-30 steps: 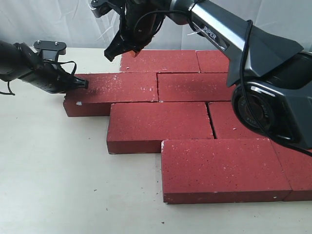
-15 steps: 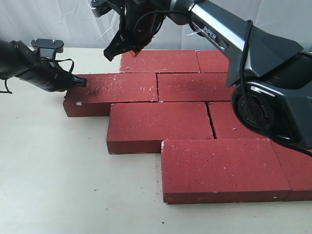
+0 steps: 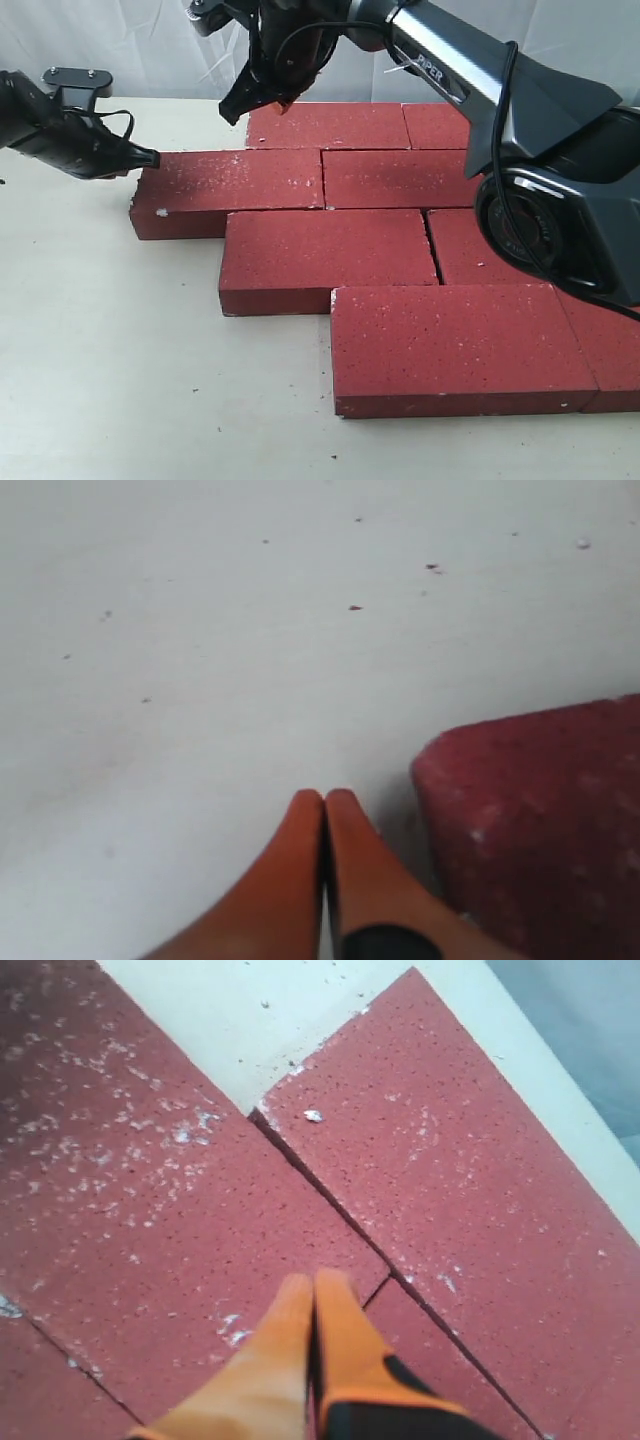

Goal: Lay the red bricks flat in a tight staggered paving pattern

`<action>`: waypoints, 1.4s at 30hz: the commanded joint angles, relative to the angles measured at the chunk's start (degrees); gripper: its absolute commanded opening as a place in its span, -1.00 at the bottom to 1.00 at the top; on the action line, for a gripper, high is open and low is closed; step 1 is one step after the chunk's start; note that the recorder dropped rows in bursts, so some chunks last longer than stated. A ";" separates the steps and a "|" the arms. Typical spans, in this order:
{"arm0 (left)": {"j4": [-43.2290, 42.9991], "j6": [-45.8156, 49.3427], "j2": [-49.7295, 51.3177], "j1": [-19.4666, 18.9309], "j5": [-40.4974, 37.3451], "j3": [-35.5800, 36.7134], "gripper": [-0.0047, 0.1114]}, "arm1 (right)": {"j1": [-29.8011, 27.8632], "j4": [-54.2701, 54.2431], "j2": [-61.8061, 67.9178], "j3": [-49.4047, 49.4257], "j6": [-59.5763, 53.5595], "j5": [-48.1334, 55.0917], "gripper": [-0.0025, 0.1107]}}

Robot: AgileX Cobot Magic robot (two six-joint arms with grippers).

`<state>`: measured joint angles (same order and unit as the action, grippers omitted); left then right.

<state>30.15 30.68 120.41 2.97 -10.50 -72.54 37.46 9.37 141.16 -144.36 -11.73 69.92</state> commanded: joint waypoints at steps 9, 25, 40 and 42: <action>-2.16 -0.06 -4.50 -3.99 -6.85 -0.04 -0.92 | 4.41 -21.30 -6.61 10.10 -13.56 0.04 -0.97; -0.67 -0.06 -4.59 -3.99 -7.91 0.08 -0.92 | 8.50 -27.23 -16.52 45.51 -34.54 0.04 -0.97; 5.89 1.64 0.54 -3.99 -4.24 0.22 -0.92 | 8.26 -15.71 -12.38 47.02 -30.63 -7.69 -0.97; 6.43 1.64 0.54 -3.99 -4.70 0.22 -0.92 | 8.00 -14.09 -12.38 47.02 -29.23 -8.37 -0.97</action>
<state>35.26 32.10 121.07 -0.84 -15.62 -72.54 46.00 -7.68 128.72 -97.40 -42.87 62.89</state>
